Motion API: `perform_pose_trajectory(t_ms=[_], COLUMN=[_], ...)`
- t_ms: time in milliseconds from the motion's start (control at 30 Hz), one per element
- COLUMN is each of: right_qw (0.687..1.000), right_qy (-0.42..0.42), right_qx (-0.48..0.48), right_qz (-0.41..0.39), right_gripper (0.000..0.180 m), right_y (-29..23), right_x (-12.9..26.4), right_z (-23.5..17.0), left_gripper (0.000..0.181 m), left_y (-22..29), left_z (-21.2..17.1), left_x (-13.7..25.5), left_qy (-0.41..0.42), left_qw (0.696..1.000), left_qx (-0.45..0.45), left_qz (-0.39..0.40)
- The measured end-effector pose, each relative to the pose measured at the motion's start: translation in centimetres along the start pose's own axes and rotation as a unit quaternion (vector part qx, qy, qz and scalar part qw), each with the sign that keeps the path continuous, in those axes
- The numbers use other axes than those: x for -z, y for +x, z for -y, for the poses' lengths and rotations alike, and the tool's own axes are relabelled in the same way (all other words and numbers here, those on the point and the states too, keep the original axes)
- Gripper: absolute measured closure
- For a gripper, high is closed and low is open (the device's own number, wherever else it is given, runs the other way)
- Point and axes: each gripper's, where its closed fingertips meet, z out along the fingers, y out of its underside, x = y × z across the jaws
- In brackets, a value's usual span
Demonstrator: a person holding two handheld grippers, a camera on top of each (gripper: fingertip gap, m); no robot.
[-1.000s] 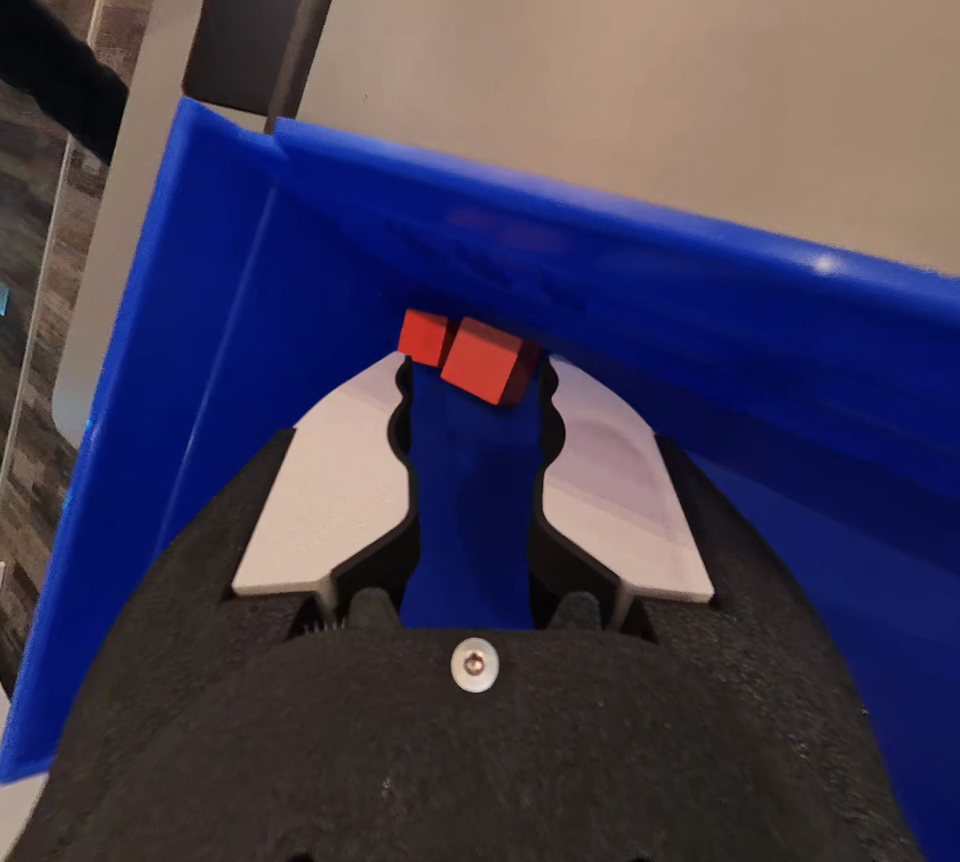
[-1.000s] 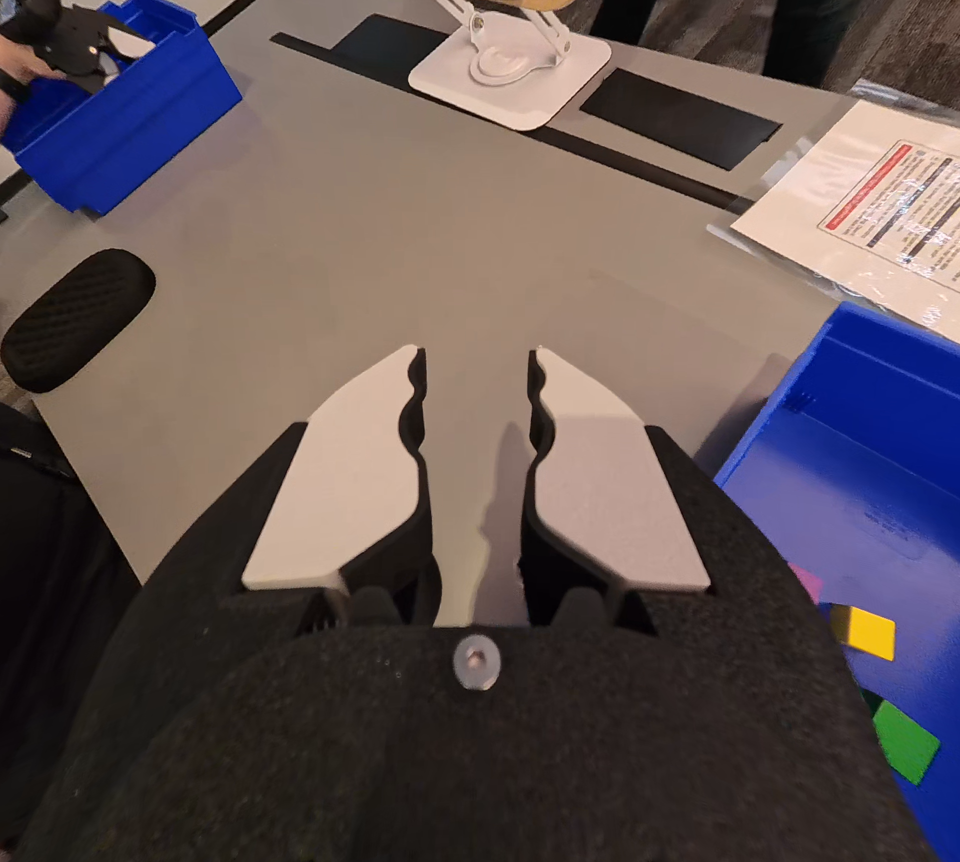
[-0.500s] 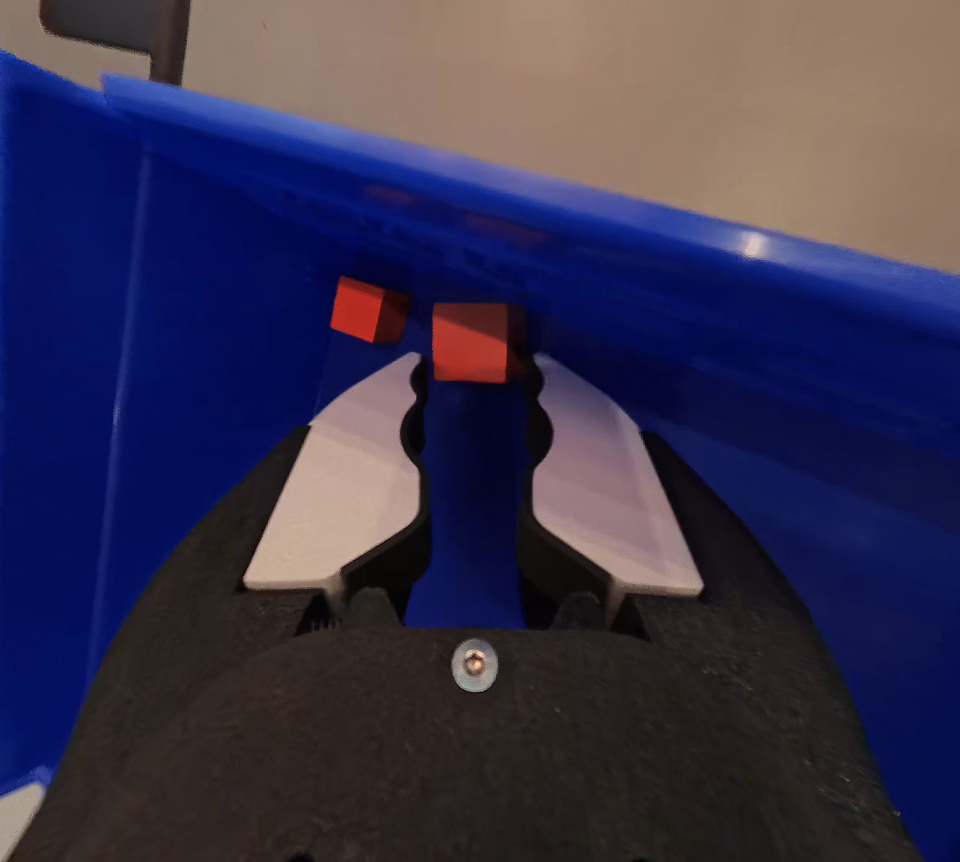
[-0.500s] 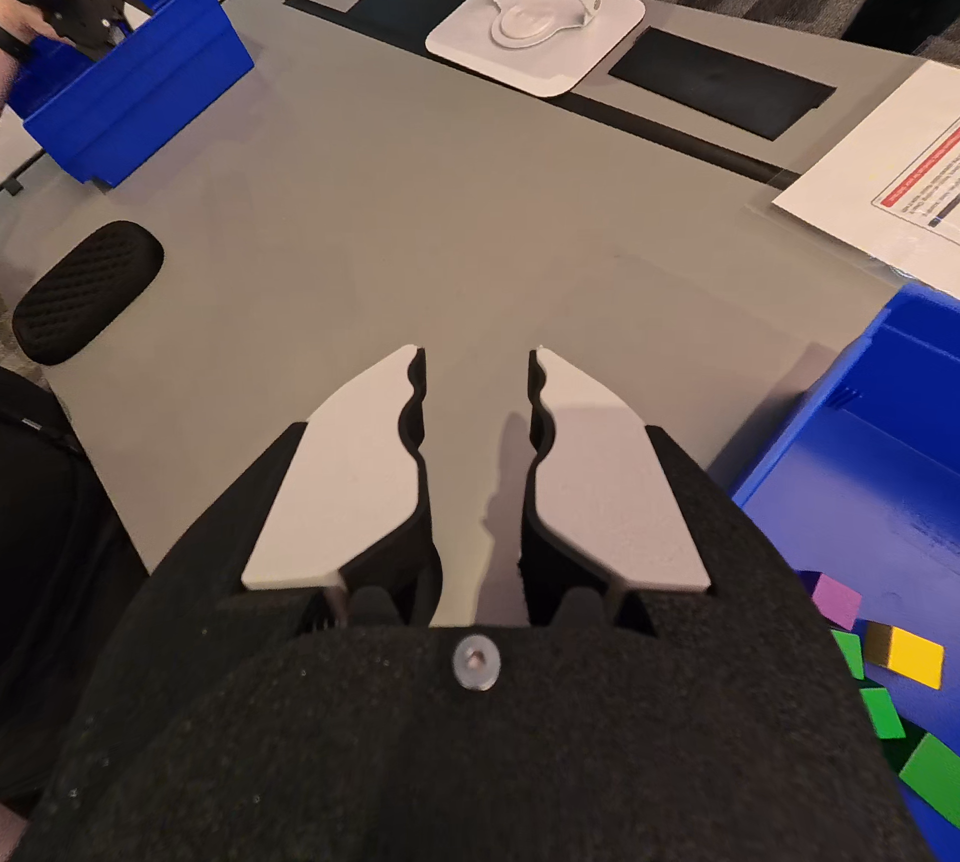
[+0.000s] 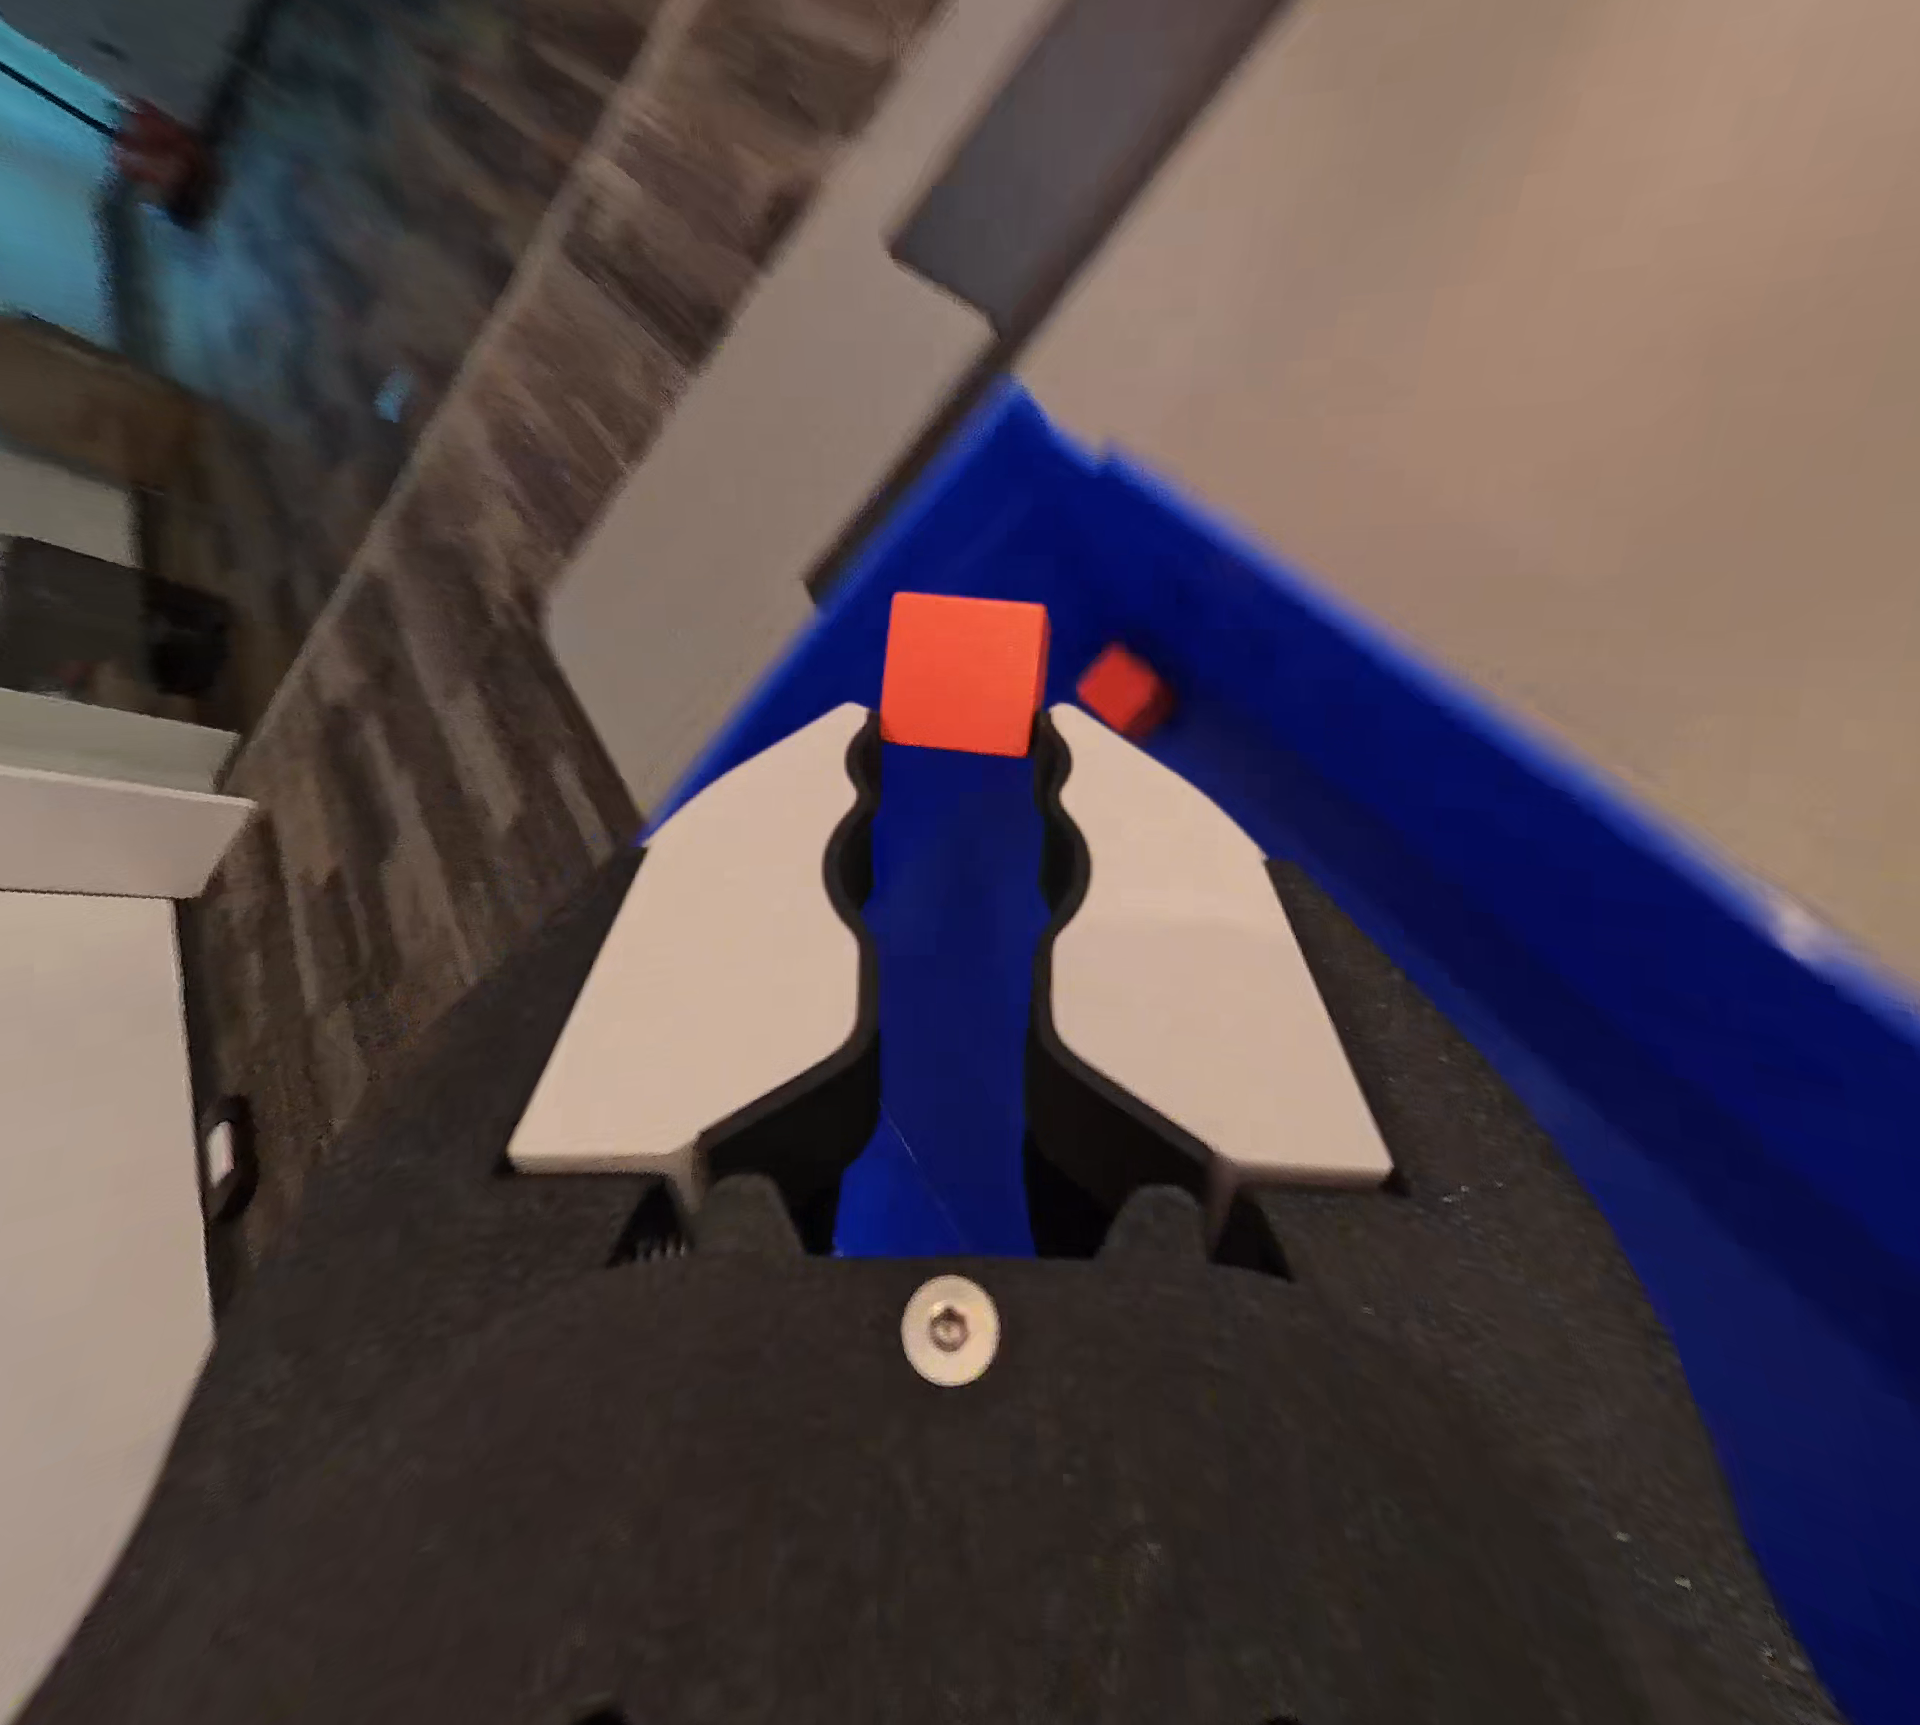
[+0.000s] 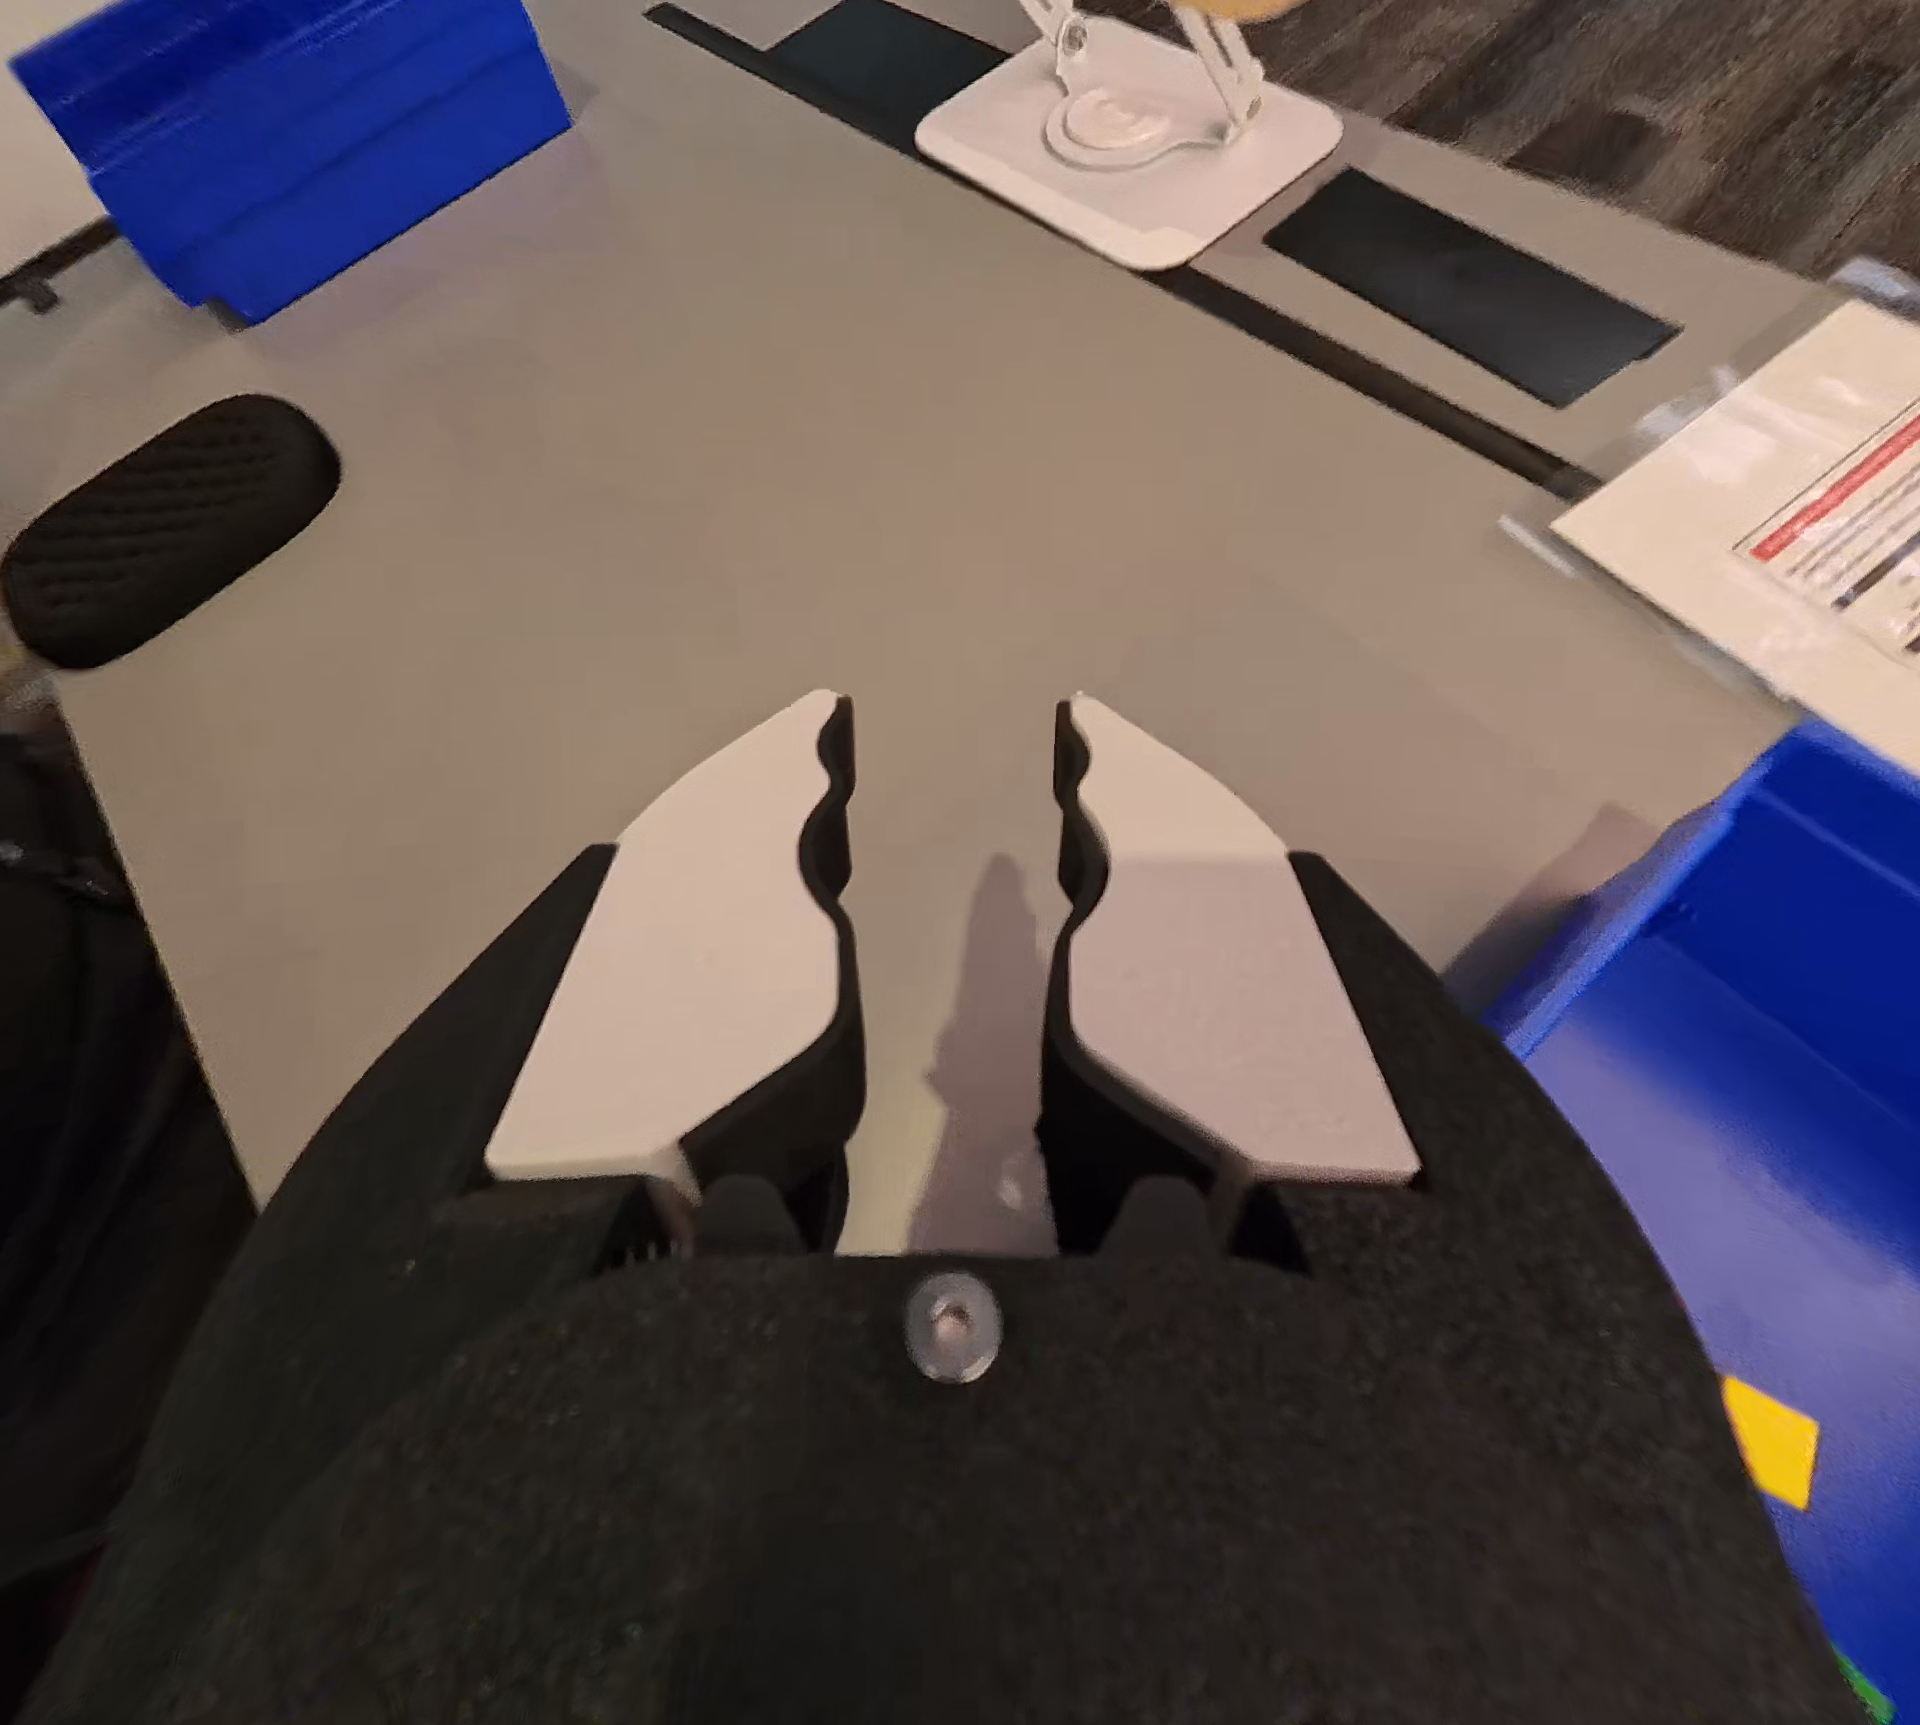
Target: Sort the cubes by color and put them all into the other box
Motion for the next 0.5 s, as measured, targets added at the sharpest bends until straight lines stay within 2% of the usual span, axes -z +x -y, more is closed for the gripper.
perform_pose_trajectory(t_ms=[67, 133, 300, 400, 500], right_qw=[1.0, 1.0, 0.991, 0.984, 0.978], right_qy=[0.006, 0.021, 0.075, 0.091, 0.105], right_qx=[0.0, -0.005, -0.034, -0.06, -0.083], right_qz=[-0.023, -0.012, 0.102, 0.143, 0.158], right_gripper=[0.144, 0.143, 0.139, 0.136, 0.13], right_y=[-0.2, -1.8, -9.4, -12.6, -14.0], right_x=[-1.0, -2.5, -6.7, -8.8, -9.9], right_z=[1.8, 4.1, 10.3, 13.1, 15.4], left_gripper=[0.153, 0.153, 0.153, 0.153, 0.153], left_y=[0.1, 2.1, 11.2, 17.3, 21.9], left_z=[5.1, 10.6, 24.0, 30.1, 34.3], left_x=[2.4, 4.1, 5.4, 4.9, 4.0], left_qy=[0.059, 0.106, 0.222, 0.272, 0.296], left_qw=[0.998, 0.993, 0.967, 0.952, 0.94], left_qx=[-0.002, -0.03, -0.115, -0.143, -0.171], left_qz=[0.031, 0.048, 0.052, 0.013, -0.01])
